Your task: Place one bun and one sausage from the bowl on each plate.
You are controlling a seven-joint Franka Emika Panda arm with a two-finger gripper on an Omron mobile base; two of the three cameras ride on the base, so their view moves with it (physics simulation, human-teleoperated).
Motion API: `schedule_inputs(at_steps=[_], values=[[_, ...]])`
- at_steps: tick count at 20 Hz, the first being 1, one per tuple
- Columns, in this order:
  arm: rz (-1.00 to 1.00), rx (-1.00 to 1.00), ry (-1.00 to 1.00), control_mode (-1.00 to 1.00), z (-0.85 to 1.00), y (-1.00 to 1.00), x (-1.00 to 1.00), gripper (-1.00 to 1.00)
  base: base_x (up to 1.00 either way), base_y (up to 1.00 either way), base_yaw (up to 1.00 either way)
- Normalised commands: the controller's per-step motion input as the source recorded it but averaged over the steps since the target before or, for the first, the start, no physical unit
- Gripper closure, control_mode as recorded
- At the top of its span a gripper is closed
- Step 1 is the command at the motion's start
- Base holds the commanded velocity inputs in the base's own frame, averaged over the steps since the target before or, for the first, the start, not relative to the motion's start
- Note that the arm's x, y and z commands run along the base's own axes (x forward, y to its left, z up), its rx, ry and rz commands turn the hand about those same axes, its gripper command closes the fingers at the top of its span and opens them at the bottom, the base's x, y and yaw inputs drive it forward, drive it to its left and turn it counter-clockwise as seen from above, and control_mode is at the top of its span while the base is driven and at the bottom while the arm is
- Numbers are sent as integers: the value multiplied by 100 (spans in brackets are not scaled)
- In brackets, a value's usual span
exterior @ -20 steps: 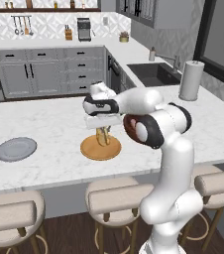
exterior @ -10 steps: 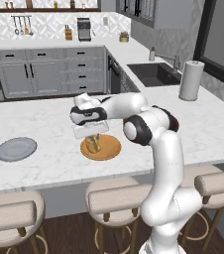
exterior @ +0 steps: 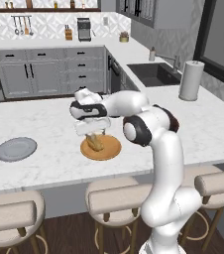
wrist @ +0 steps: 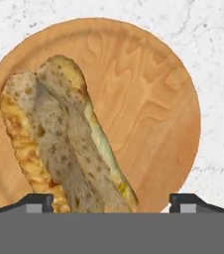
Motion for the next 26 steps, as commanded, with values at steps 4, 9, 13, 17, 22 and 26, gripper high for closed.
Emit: schedule_inputs(at_steps=[4, 9, 13, 17, 22, 26], values=[[-18, 1, 3, -100, 63, -91, -42, -100, 0, 0, 0], [-24, 1, 7, -100, 46, -100, -36, -100, 0, 0, 0], [-24, -2, 6, -100, 44, -100, -13, -100, 0, 0, 0], [-28, -13, 11, -100, 16, -100, 0, -100, 0, 0, 0], [-6, -2, -14, -100, -2, -100, 0, -100, 0, 0, 0], [40, 0, -30, -100, 0, -100, 0, -100, 0, 0, 0]])
